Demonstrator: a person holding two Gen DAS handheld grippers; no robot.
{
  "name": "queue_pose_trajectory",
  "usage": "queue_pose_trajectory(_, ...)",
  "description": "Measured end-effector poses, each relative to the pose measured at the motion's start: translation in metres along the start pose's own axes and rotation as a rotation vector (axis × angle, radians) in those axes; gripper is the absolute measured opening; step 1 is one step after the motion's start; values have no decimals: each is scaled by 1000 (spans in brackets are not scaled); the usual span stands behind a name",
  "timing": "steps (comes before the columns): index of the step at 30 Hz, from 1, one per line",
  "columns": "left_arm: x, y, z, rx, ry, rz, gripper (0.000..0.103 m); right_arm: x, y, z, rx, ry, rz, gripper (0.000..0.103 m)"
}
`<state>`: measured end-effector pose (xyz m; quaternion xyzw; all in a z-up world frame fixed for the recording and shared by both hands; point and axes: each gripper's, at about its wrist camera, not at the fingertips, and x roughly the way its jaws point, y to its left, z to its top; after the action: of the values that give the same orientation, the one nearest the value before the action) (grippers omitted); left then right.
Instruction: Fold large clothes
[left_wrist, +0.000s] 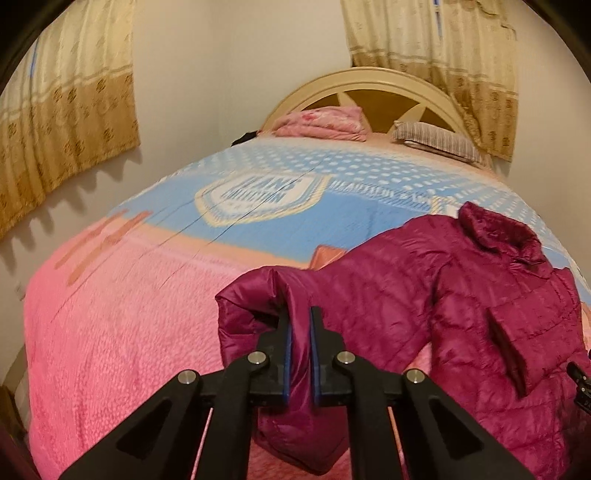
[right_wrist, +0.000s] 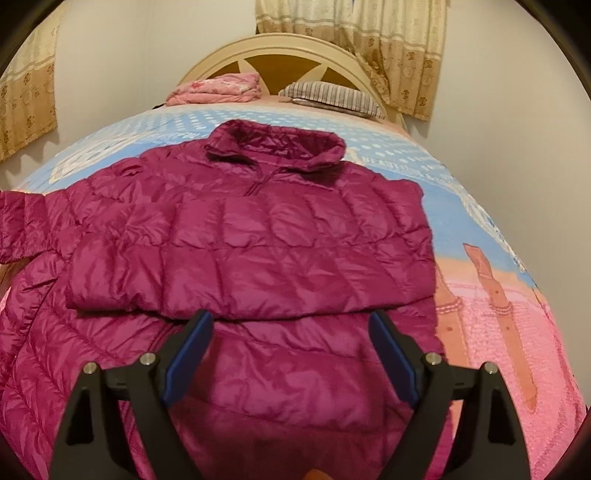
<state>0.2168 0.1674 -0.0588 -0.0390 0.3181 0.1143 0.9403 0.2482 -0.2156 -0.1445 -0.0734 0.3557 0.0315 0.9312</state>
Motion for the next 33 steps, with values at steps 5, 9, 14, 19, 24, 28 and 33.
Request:
queue_pose_trajectory(5, -9, -49, 15, 82, -45, -51, 6, -2, -21, -1, 35, 4, -33, 88)
queue_pose_trajectory(9, -17, -99, 24, 140, -67, -107, 6, -8, -41, -2, 68, -4, -50, 88)
queue_pose_trajectory(14, -29, -165, 26, 224, -97, -183, 6, -13, -63, -6, 106, -9, -66, 88)
queue_pose_trajectory(19, -32, -225, 15, 299, -89, -256, 6, -11, -80, -13, 144, -1, -69, 88)
queue_pose_trajectory(24, -11, -269, -6, 359, -30, -263, 12, -7, -88, -19, 169, 9, -63, 88)
queue_pose_trajectory(28, -5, -295, -22, 407, 3, -268, 44, -3, -90, -24, 178, 21, -60, 88)
queue_pose_trajectory(33, -28, -293, -23, 394, -81, -307, 88, 5, -94, -29, 199, 53, -50, 89)
